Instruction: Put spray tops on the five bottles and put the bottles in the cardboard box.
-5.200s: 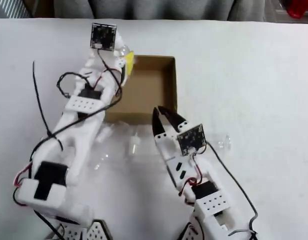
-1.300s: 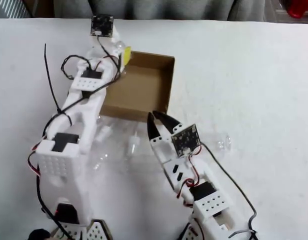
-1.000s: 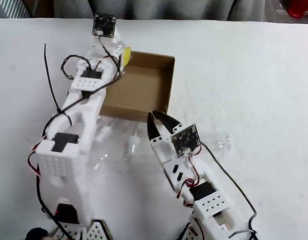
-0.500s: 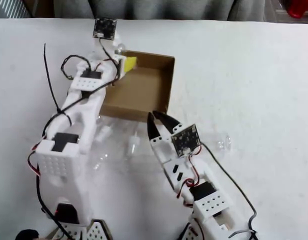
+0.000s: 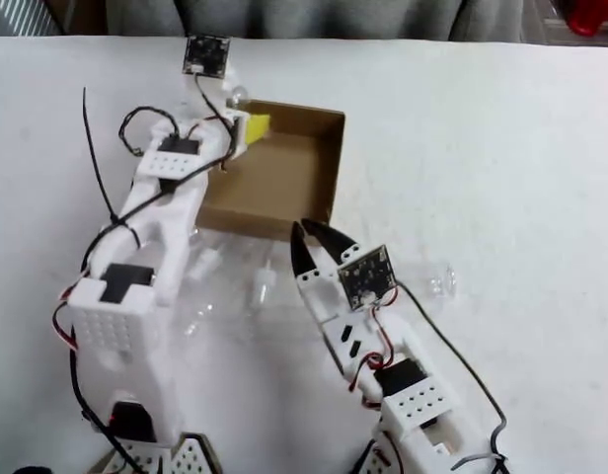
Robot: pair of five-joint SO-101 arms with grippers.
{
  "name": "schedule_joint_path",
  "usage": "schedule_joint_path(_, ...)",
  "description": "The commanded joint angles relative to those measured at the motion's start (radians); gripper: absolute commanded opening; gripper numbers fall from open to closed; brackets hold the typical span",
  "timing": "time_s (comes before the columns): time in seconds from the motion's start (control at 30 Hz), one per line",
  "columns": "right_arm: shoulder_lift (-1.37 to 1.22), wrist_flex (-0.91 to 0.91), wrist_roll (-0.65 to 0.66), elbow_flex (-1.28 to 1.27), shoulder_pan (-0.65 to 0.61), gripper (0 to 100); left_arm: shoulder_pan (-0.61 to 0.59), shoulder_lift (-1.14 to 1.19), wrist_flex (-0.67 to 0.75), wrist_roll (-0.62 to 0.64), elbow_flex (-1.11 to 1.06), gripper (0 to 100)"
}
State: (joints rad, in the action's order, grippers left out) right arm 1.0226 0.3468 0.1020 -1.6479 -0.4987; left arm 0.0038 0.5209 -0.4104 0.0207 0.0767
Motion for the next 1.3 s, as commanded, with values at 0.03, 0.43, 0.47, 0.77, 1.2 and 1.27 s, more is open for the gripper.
schedule_joint_path(0.03,0.004,-0.004,0.012,0.046,-0.010,1.5,0.007,-0.139,-0.048,0.046,0.048,33)
schedule_joint_path(0.43,0.004,-0.004,0.012,0.043,-0.005,1.5,-0.039,-0.252,-0.310,0.041,0.048,33)
schedule_joint_path(0.47,0.004,-0.004,0.012,0.043,-0.004,1.5,-0.047,-0.268,-0.345,0.041,0.048,33)
schedule_joint_path(0.77,0.004,-0.004,0.012,0.040,-0.002,1.5,-0.079,-0.389,-0.644,0.041,0.046,33)
schedule_joint_path(1.2,0.005,-0.045,0.012,0.040,-0.004,1.5,-0.091,-0.711,-0.744,0.040,-0.302,33)
schedule_joint_path(1.27,0.005,-0.045,0.012,0.040,-0.004,1.5,-0.097,-0.806,-0.720,0.040,-0.405,33)
